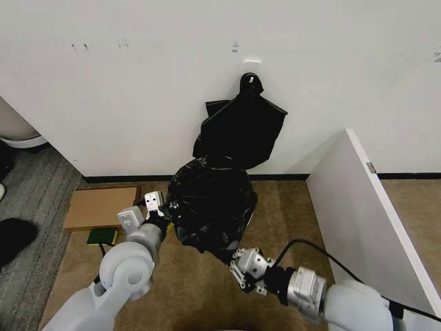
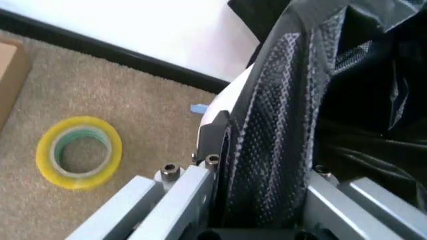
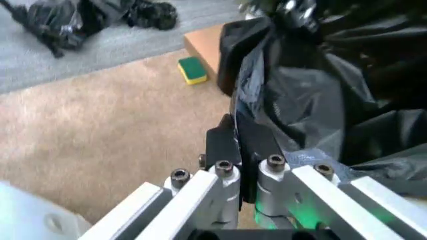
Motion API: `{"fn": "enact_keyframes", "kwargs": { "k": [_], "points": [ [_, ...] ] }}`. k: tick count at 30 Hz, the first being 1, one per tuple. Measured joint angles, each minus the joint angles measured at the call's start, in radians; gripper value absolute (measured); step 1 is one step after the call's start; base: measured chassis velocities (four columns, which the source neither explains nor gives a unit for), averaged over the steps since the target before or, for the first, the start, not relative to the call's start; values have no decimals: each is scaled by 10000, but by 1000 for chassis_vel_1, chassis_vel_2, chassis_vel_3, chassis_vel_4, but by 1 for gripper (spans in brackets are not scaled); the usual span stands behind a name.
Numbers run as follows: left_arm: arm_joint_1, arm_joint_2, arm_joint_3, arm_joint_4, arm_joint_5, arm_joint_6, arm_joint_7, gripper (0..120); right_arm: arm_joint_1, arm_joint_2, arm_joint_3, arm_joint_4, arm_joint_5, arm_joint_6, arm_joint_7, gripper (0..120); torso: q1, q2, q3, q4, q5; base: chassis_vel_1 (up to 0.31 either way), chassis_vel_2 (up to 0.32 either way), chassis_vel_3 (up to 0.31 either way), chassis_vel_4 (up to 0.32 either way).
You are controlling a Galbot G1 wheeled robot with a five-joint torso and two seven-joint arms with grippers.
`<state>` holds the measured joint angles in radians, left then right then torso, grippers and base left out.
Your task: Place the garbage bag over the trash bin.
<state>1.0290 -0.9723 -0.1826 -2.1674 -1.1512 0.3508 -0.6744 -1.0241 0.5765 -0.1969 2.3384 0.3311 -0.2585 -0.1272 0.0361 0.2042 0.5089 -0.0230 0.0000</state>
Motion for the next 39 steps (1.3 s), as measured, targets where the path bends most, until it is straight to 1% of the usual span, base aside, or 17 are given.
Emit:
{"fn": "enact_keyframes", "kwargs": {
  "k": [4, 6, 8, 9, 14, 17, 22, 30, 39],
  "points": [
    [-49, 70, -46, -85, -426, 47, -165, 0, -76, 30, -16, -251, -425, 278, -263, 0, 0, 0, 0, 0, 1, 0, 0, 0, 0],
    [-110, 100, -78, -164, -985, 95, -415, 0, -122, 56, -106, -386, -651, 401, -380, 0, 0, 0, 0, 0, 1, 0, 0, 0, 0],
    [-131, 101, -83, -198, -1166, 127, -498, 0, -126, 69, -153, -442, -761, 450, -411, 0, 0, 0, 0, 0, 0, 0, 0, 0, 0],
    [-162, 102, -91, -324, -1635, 208, -697, 0, -128, 135, -291, -710, -1225, 651, -534, 0, 0, 0, 0, 0, 1, 0, 0, 0, 0],
    [-154, 122, -99, -493, -2048, 254, -887, 0, -127, 224, -450, -1173, -1798, 978, -684, 0, 0, -2, 0, 0, 1, 0, 0, 0, 0],
    [-125, 148, -118, -685, -2497, 377, -1040, 0, -126, 330, -569, -1654, -2379, 1210, -724, 0, 0, -2, 0, -1, 1, 0, 0, 0, 0],
    [-65, 176, -130, -814, -2639, 451, -1063, 0, -104, 426, -555, -2054, -2529, 1242, -677, 0, 0, -2, 0, 0, 1, 0, 0, 0, 0],
    [40, 293, -206, -926, -2989, 511, -1148, 0, -240, 424, -95, -2426, -2594, 1164, -497, 0, 0, -2, 0, 0, 1, 0, 0, 0, 0],
    [70, 319, -213, -1065, -3198, 497, -1271, 0, -359, 559, 103, -2802, -3152, 1202, -314, 0, 0, -2, 0, 0, 2, 0, 0, 0, 0]
  ]
}}
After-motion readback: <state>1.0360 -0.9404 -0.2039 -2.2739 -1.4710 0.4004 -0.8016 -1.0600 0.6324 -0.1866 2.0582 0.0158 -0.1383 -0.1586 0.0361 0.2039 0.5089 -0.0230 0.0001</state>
